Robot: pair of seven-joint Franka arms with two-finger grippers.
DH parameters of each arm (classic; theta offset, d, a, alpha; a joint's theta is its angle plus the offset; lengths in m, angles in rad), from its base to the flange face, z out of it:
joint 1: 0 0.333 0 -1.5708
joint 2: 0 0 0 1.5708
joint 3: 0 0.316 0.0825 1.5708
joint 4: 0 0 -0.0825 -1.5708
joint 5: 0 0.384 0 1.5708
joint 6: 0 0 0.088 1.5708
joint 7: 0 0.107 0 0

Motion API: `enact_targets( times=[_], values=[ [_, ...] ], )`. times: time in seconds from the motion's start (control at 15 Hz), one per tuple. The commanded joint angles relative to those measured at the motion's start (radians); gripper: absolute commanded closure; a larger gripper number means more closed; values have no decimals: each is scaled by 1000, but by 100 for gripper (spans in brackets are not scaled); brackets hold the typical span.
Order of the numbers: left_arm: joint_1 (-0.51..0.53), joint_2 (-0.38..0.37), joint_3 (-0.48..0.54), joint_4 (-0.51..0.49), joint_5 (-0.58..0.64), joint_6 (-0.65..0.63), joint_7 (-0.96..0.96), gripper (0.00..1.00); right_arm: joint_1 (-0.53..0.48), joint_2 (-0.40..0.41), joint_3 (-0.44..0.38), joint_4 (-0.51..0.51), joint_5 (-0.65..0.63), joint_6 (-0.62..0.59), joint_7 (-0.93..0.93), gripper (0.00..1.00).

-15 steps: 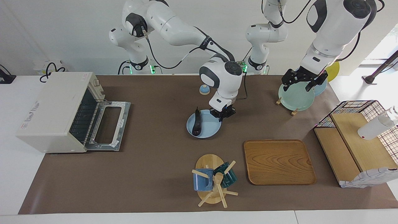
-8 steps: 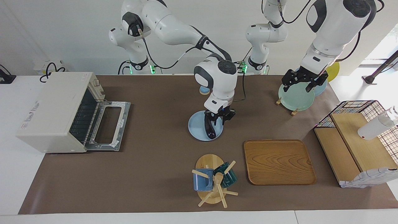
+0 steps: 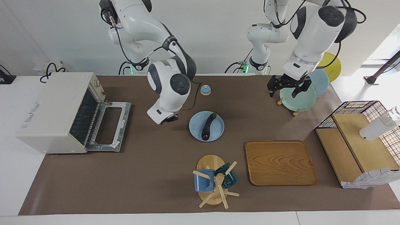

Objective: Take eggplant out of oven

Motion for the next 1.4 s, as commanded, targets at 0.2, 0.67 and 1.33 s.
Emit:
enact_targets(
  times=[0.2,0.67,1.33],
  values=[
    [-215,110,9,-57,-25,193,-129,0,-86,-143,14,-366,-122,185,-25,100],
    [-376,269,8,-127,-23,478,-122,0,-218,-154,14,-455,-159,305,-131,100],
    [-421,383,8,-119,-39,565,-22,0,-286,-240,15,-293,-276,147,-531,100]
  ],
)
